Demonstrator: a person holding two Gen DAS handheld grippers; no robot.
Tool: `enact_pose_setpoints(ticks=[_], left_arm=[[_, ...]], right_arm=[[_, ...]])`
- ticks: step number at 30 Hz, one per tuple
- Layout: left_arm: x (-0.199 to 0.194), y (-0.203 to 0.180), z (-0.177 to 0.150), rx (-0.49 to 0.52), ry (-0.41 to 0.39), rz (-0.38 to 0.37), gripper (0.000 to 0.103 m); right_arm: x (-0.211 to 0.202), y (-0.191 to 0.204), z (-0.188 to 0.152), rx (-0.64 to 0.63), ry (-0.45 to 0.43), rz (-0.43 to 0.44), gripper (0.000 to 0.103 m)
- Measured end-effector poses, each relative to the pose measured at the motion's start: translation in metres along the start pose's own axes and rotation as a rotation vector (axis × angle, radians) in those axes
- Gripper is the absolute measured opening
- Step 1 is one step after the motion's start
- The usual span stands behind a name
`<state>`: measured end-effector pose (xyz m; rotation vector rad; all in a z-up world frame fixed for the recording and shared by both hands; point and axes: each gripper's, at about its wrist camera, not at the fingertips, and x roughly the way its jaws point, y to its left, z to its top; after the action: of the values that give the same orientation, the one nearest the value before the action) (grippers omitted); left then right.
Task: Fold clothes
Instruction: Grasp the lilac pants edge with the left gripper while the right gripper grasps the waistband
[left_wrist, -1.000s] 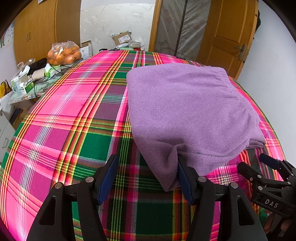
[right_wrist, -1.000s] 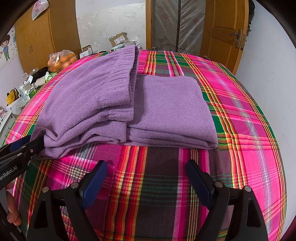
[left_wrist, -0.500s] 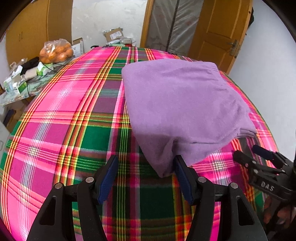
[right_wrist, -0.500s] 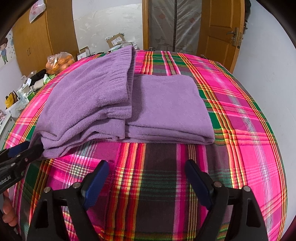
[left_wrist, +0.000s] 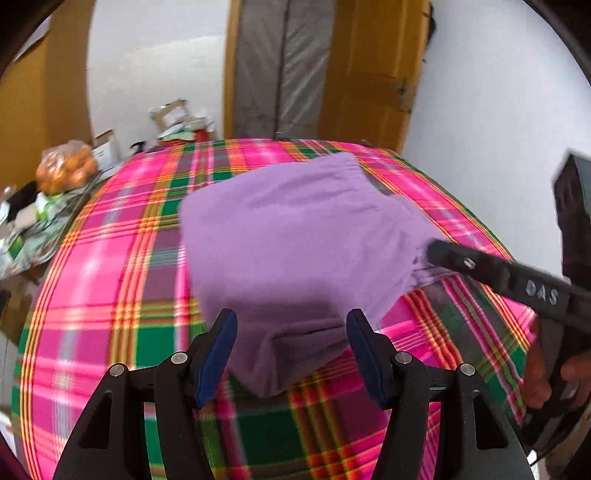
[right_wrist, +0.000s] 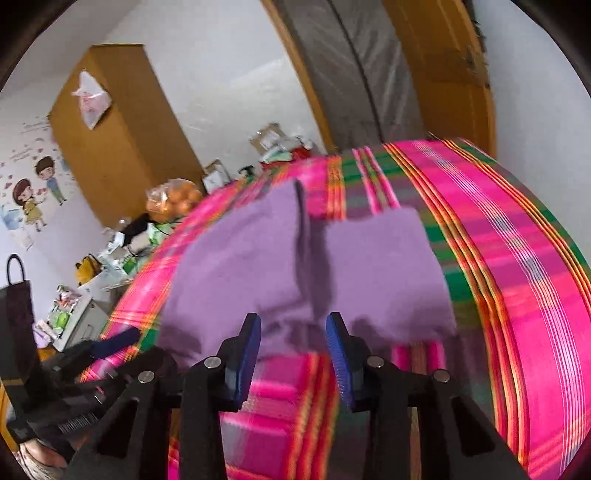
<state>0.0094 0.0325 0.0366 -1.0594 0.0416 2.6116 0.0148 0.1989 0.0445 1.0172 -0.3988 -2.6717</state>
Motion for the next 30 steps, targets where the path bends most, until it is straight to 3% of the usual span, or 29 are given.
enact_pose_setpoints(ticks=[5,8,15,19,26,30], left_arm=[[0.01,-0.004,0.004,0.033,0.021,-0.02,0.064],[0.012,-0.005,0.008,0.035,0.022,-0.04,0.064],[0.012,-0.006,0.017,0.02,0.011,-0.1,0.064],[0.012,-0.006,0.022,0.011,0.005,-0.135,0.064],[0.027,0.008,0.038,-0.033,0.014,-0.027,0.063],[0.032,0.022,0.045,-0.086,0.023,-0.039,0.038]], right_arm=[[0.006,0.007,0.013,-0.006,-0.006,0.043,0.038],[0.009,0.012,0.02,-0.01,-0.01,0.068,0.028],[0.017,0.022,0.038,-0.018,-0.019,0.128,0.026],[0.022,0.035,0.054,-0.029,-0.014,0.221,0.026],[0.035,0.056,0.06,-0.023,0.027,0.342,0.026],[0.037,0.059,0.055,-0.03,0.046,0.36,0.026]])
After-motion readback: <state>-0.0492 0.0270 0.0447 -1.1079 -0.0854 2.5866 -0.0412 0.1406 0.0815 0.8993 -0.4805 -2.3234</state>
